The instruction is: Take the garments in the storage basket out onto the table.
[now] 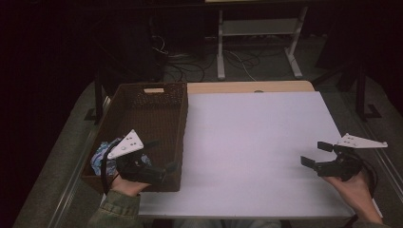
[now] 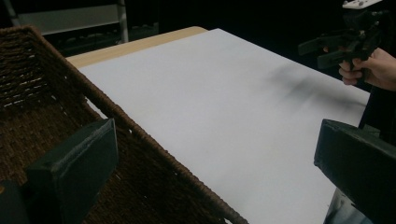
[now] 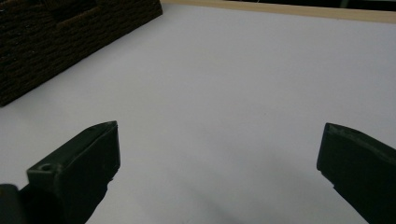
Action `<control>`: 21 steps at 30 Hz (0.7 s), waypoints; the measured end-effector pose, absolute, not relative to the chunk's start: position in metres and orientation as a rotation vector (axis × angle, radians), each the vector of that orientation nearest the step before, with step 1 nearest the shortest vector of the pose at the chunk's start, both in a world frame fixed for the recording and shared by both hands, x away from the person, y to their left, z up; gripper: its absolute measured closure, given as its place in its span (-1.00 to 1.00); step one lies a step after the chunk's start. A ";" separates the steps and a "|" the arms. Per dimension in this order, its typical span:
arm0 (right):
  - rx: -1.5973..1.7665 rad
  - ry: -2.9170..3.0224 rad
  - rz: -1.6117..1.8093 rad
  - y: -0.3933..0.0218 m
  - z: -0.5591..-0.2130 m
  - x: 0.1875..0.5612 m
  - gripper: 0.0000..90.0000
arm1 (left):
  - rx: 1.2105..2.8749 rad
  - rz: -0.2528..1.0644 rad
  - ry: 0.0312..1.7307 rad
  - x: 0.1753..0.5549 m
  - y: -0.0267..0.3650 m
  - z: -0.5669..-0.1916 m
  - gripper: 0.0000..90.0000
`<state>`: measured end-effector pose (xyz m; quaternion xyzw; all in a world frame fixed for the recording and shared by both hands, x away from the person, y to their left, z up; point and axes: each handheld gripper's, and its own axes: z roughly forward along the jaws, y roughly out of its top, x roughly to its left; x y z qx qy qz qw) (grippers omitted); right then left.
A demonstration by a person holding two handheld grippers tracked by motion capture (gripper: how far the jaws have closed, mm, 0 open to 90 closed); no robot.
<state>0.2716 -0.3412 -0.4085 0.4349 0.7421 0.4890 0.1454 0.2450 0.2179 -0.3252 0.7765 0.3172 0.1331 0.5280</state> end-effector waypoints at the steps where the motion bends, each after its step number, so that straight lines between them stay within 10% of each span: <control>1: 1.254 2.136 1.408 -0.341 -0.409 0.271 -1.00 | 1.857 0.318 0.757 0.245 0.217 -0.325 -1.00; 21: 1.232 2.154 1.389 -0.339 -0.410 0.271 -1.00 | 1.882 0.313 0.752 0.245 0.215 -0.327 -1.00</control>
